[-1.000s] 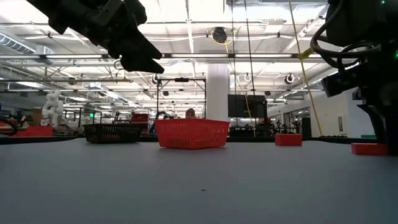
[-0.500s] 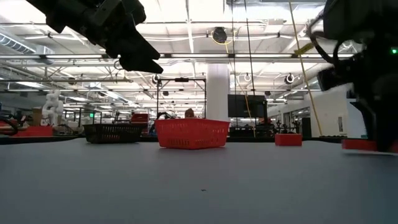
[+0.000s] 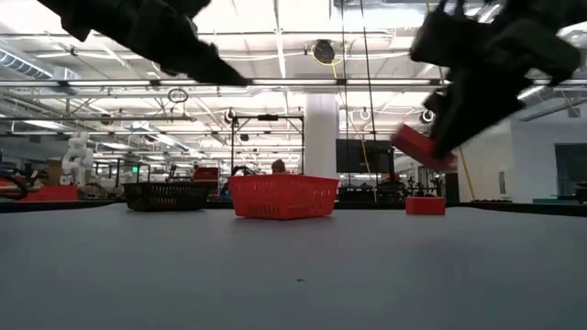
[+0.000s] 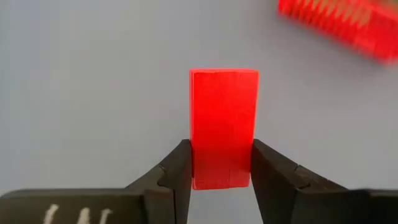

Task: Sort & place blocks by color
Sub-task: Put the red block into the blue bin

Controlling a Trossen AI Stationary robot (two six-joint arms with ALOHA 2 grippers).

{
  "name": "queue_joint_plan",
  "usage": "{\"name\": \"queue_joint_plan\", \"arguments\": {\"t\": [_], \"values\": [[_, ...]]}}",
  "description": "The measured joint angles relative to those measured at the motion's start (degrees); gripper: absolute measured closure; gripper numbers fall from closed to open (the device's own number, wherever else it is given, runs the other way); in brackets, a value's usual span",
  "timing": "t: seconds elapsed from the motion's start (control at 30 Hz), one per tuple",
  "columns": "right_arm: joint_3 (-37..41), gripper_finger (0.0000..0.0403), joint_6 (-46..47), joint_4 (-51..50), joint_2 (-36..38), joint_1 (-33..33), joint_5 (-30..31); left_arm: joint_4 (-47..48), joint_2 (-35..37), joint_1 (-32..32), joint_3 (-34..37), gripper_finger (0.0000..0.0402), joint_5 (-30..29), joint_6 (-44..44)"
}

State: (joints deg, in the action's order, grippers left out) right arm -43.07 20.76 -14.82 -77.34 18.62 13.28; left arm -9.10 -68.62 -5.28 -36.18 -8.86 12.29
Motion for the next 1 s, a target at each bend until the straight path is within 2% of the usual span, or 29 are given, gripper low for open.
{"name": "queue_joint_plan", "arguments": {"t": [0.1, 0.27, 0.43, 0.53, 0.63, 0.77, 1.0], "values": [[0.0, 0.0283, -3.2, 6.8, 0.0, -4.3, -5.2, -4.1, -0.3, -2.2, 0.0, 0.0066, -0.8, 9.4], [0.0, 0.0283, -0.2, 18.9, -0.5, -12.7, -21.7, -10.1, -2.3, -5.1, 0.0, 0.0066, -1.5, 25.2], [0.0, 0.0283, 4.3, 30.6, -3.5, -18.9, -40.7, -14.4, -5.5, -5.8, 0.0, 0.0066, -1.9, 27.9], [-0.1, 0.0283, 7.6, 38.2, -6.6, -21.3, -47.7, -16.3, -7.2, -5.7, 0.0, 0.0066, 0.1, 27.9], [-0.7, 0.0283, 9.5, 40.3, -10.2, -22.5, -52.0, -19.1, -9.0, -5.7, 0.0, 0.0066, 1.6, 27.3], [-2.8, 0.0283, 8.3, 40.0, -13.9, -22.8, -54.1, -21.7, -10.2, -5.3, -0.1, 0.0066, 2.5, 22.8], [-8.0, 0.0283, 7.1, 40.3, -18.5, -22.7, -57.8, -20.7, -10.3, -3.4, -0.6, 0.0067, 12.3, 14.2]]}}
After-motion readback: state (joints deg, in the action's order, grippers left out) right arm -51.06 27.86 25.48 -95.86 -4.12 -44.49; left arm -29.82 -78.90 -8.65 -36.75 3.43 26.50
